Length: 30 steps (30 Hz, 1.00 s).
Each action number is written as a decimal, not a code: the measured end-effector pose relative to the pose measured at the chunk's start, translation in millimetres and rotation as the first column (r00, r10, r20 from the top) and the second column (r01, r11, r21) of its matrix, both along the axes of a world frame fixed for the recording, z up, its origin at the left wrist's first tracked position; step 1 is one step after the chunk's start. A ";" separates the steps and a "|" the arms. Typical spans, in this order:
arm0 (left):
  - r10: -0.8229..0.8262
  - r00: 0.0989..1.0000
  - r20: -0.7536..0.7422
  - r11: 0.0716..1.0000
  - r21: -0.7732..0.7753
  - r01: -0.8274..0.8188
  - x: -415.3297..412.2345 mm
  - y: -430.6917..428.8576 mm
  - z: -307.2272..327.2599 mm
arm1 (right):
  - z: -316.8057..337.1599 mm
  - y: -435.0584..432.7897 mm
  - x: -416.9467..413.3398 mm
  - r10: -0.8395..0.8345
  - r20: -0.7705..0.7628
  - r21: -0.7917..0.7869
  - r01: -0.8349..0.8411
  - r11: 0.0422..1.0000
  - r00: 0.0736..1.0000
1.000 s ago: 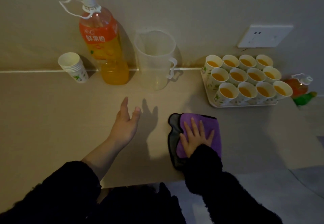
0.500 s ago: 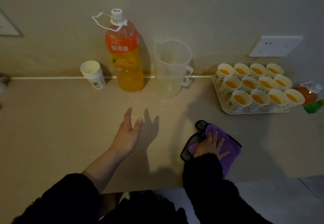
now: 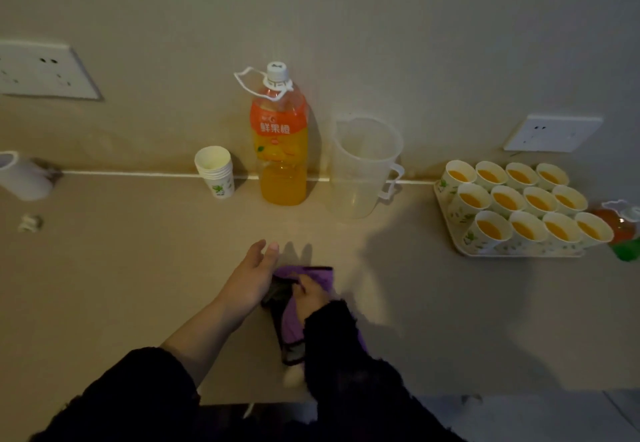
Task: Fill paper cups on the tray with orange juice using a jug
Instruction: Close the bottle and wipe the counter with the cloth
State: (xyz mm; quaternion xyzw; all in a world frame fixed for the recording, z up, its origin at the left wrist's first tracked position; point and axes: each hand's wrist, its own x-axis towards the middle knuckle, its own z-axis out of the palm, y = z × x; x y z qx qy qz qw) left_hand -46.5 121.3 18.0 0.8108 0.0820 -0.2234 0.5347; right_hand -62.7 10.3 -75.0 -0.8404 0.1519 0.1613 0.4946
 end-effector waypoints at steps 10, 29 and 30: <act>-0.033 0.999 -0.014 0.999 -0.028 0.033 17.4 0.4 21.8 | 82.5 -12.9 37.2 -0.389 -0.461 0.768 0.579 0.275 0.797; -0.126 0.982 0.141 0.962 -0.223 0.156 70.2 0.8 74.8 | 149.7 -40.0 73.9 -0.084 0.054 0.536 0.042 0.843 0.995; -0.105 0.981 0.164 0.969 -0.205 0.139 72.8 1.1 75.9 | 152.2 -43.0 74.1 -0.018 0.093 0.457 -0.027 0.889 0.995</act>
